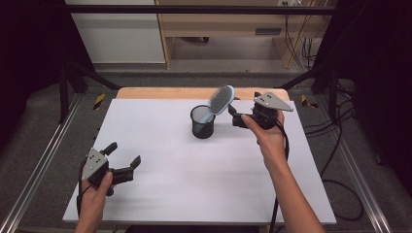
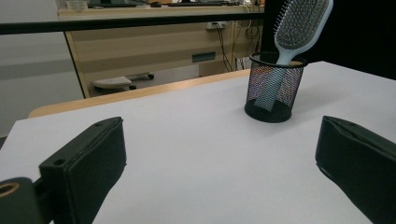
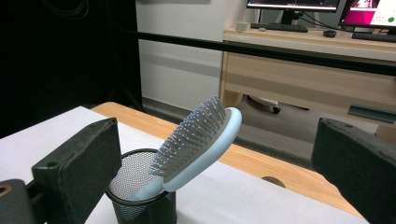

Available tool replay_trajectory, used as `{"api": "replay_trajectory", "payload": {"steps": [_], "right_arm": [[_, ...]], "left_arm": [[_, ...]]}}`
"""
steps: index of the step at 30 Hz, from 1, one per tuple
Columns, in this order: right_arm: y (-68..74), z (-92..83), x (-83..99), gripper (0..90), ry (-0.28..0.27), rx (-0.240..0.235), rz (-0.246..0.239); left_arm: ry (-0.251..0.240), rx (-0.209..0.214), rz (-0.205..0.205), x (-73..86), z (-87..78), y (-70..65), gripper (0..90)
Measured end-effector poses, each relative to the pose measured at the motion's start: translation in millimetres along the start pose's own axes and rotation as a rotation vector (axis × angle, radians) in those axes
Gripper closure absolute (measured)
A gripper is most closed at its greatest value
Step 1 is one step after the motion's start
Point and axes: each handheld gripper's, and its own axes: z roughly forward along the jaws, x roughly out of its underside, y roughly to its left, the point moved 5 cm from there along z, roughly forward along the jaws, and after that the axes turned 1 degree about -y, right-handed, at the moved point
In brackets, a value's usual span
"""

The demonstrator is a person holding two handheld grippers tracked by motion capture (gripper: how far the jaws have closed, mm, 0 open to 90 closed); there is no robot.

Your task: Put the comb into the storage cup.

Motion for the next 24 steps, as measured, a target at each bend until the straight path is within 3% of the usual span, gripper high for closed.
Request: {"api": "replay_trajectory", "payload": {"steps": [5,8,12,17,24], "right_arm": [[-1.6,-4.7,-0.9,1.5,-0.010,-0.002,-0.003],[-2.9,-7.3,-1.4,1.6,-0.011,-0.004,-0.002],[-5.1,-10.5,-1.2,1.6,-0.013,-0.001,-0.002],[-8.3,-13.9,1.2,1.5,-0.011,0.005,-0.005],[-11.6,-19.4,2.0,1.7,-0.014,0.015,-0.007]], "left_arm": [[0.002,-0.009,0.006,0.0,-3.5,3.0,2.0],[0.009,-0.031,0.039,-0.9,-5.4,4.9,2.2],[0.003,-0.022,0.010,-1.1,-8.4,6.5,1.7],[0.009,-0.032,0.027,0.0,-17.3,10.3,1.7],[-0.009,-0.051,-0.012,-0.3,-24.7,20.7,1.7]]}}
